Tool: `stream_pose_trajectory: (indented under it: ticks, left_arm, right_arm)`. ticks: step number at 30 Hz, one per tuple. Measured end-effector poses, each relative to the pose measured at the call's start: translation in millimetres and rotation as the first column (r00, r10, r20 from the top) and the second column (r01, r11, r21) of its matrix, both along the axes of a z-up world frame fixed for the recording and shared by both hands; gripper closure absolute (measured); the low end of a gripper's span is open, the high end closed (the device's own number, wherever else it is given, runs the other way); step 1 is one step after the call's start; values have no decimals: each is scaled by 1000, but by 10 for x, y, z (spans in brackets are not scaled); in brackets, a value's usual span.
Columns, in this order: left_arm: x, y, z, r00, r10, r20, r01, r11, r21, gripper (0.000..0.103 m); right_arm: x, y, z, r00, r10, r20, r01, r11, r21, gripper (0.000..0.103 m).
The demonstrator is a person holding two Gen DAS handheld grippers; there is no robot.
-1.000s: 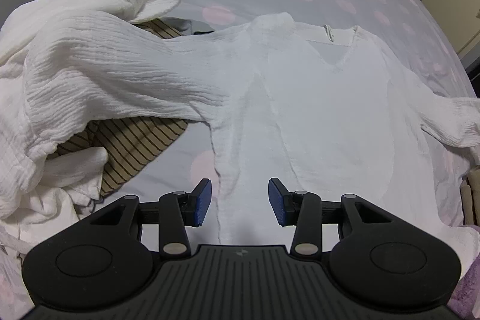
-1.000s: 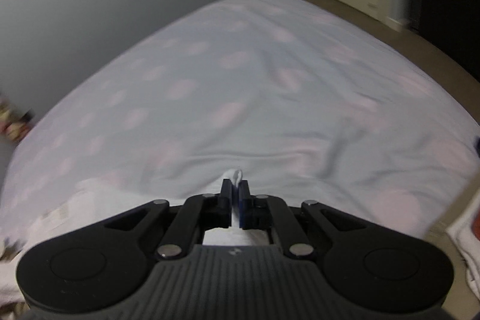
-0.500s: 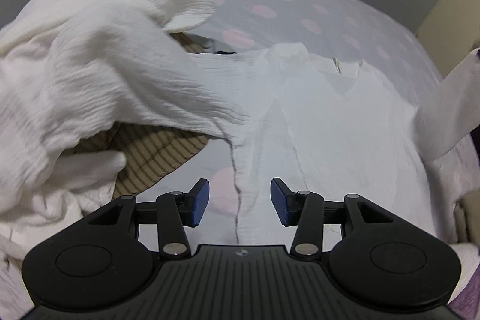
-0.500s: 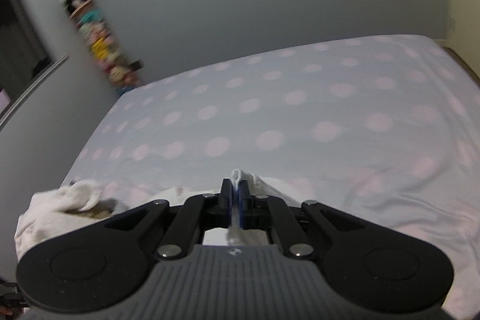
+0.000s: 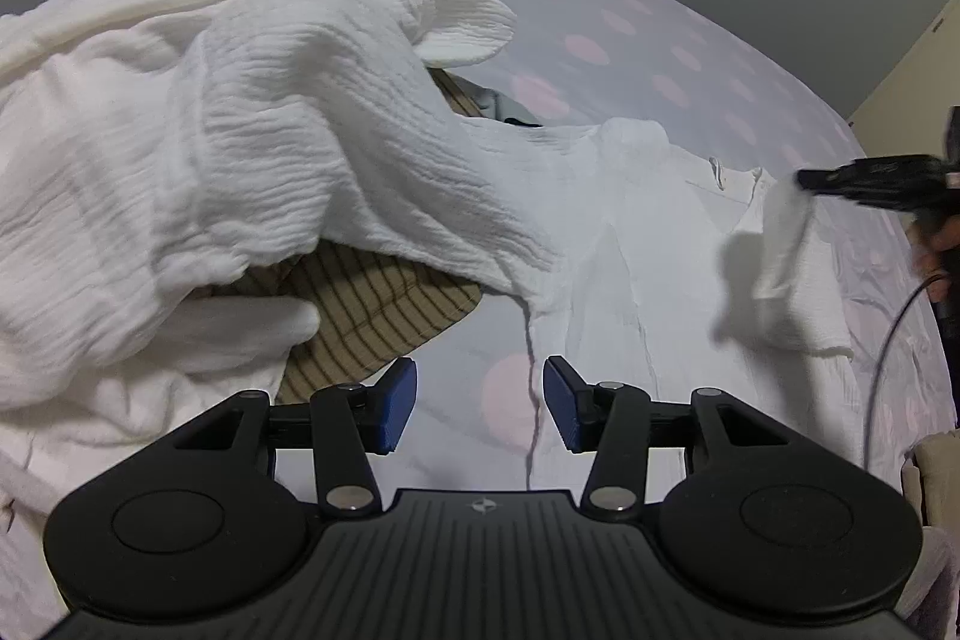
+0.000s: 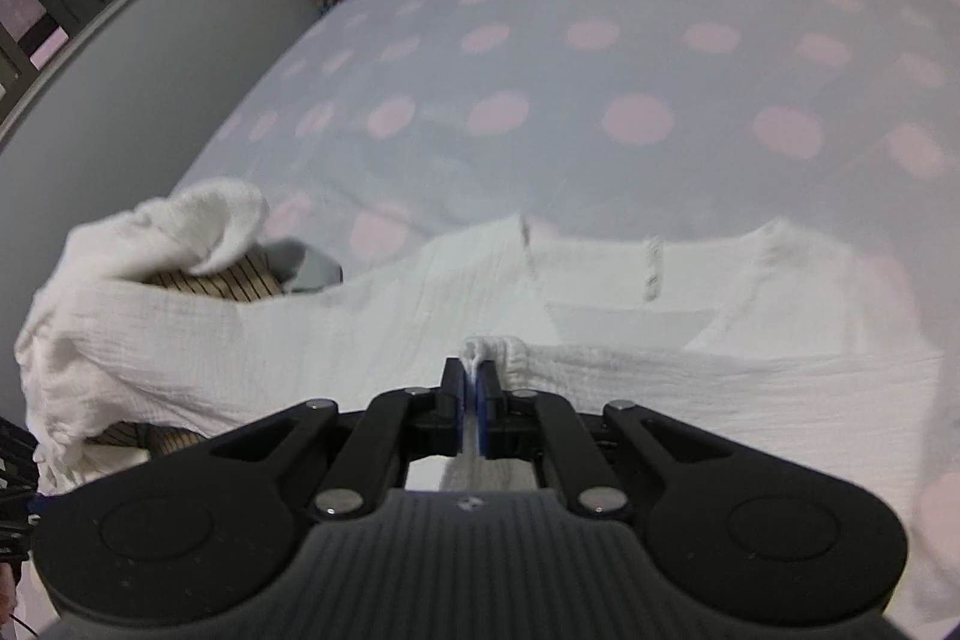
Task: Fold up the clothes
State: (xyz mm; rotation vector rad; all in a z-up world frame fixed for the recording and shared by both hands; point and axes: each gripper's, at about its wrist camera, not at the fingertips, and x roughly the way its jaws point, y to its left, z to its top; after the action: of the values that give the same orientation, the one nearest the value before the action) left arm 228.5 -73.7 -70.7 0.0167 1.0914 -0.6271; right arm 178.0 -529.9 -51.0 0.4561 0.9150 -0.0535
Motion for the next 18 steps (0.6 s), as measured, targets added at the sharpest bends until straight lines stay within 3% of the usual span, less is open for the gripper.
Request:
stream_pose_trajectory:
  ticks: [5, 9, 13, 15, 18]
  left_arm:
    - [73, -283, -58, 999, -44, -4, 44, 999, -25, 58]
    - [79, -537, -109, 997, -78, 13, 78, 996, -30, 58]
    - [33, -734, -149, 994, -81, 72, 82, 997, -9, 58]
    - [17, -711, -155, 992, -31, 119, 31, 1000, 2, 58]
    - [-13, -577, -117, 976, 62, 208, -66, 998, 12, 58]
  right_arm:
    - [92, 29, -273, 1000, 6, -10, -5, 999, 50, 89]
    - [-112, -60, -289, 1000, -2, 12, 1, 1000, 24, 74]
    - [-519, -204, -308, 999, -37, 20, 37, 999, -5, 73]
    - [-795, -269, -326, 998, -60, 21, 60, 998, -10, 67]
    - [-1290, -266, -454, 995, -100, 17, 100, 995, -15, 66]
